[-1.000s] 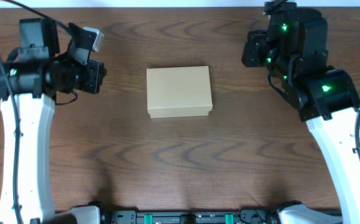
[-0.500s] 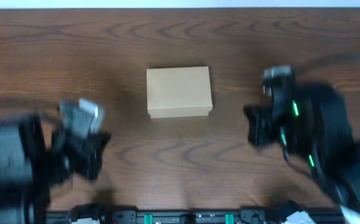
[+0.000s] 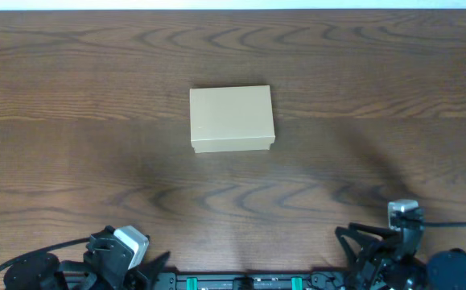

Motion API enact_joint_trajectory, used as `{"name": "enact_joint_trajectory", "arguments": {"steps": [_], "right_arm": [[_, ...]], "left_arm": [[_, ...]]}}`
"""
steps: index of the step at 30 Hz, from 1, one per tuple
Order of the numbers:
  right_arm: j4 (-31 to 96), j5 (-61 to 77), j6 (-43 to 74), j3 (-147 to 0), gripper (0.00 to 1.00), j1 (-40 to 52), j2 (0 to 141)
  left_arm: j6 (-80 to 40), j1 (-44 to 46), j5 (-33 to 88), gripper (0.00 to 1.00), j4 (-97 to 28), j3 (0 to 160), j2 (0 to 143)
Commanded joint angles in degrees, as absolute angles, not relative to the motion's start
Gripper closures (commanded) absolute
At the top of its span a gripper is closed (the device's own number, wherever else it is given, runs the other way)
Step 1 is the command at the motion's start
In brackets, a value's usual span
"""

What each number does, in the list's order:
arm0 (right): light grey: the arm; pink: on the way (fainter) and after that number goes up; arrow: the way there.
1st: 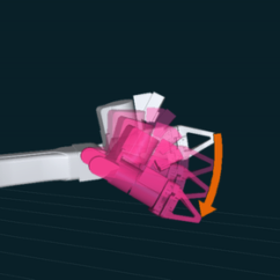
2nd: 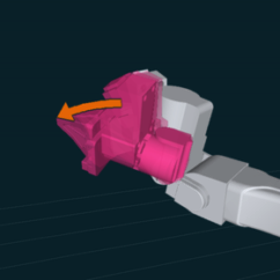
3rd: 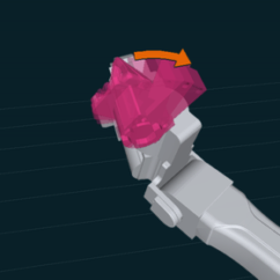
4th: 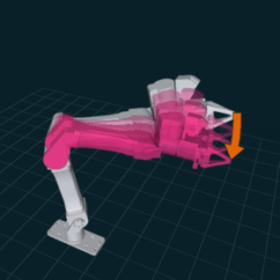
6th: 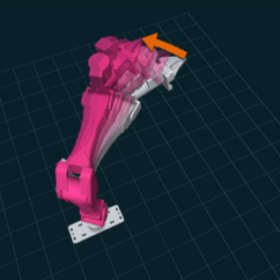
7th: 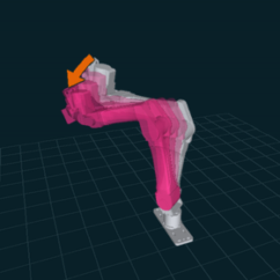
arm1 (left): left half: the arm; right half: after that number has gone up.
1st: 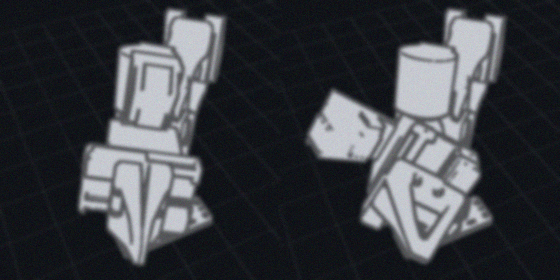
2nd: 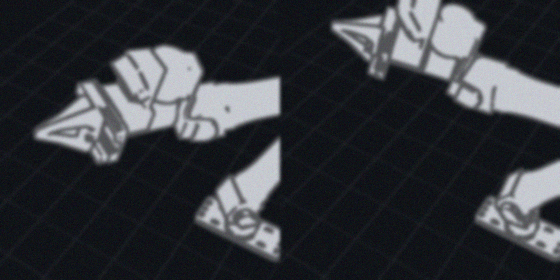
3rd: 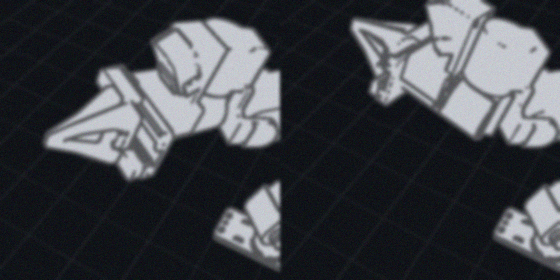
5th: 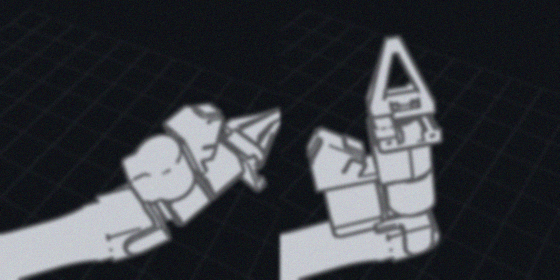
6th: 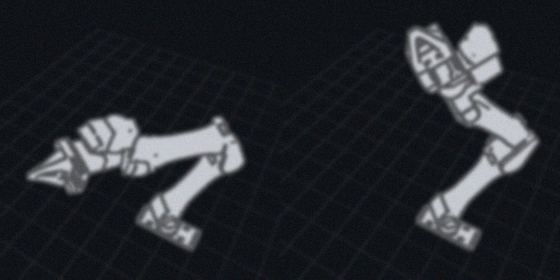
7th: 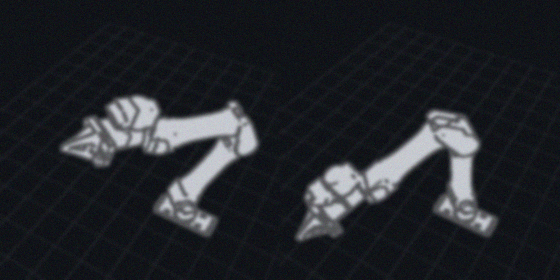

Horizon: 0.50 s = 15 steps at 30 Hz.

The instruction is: Pack container

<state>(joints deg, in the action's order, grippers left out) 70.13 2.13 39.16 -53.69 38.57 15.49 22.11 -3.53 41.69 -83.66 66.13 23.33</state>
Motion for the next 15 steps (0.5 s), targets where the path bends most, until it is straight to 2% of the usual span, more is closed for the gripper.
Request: {"name": "enact_joint_trajectory", "arguments": {"steps": [1, 15], "right_arm": [[70.11, 1.8, 42.39, -52.88, 0.01, 39.05, 14.9], [70.13, 1.96, 45.36, -52.69, 0.01, 39.03, 14.94]], "left_arm": [[20.73, -3.33, 43.09, 0.05, -83.31, 65.82, 23.14], [20.78, -3.33, 42.78, 0.05, -85.27, 65.82, 23.11]]}}
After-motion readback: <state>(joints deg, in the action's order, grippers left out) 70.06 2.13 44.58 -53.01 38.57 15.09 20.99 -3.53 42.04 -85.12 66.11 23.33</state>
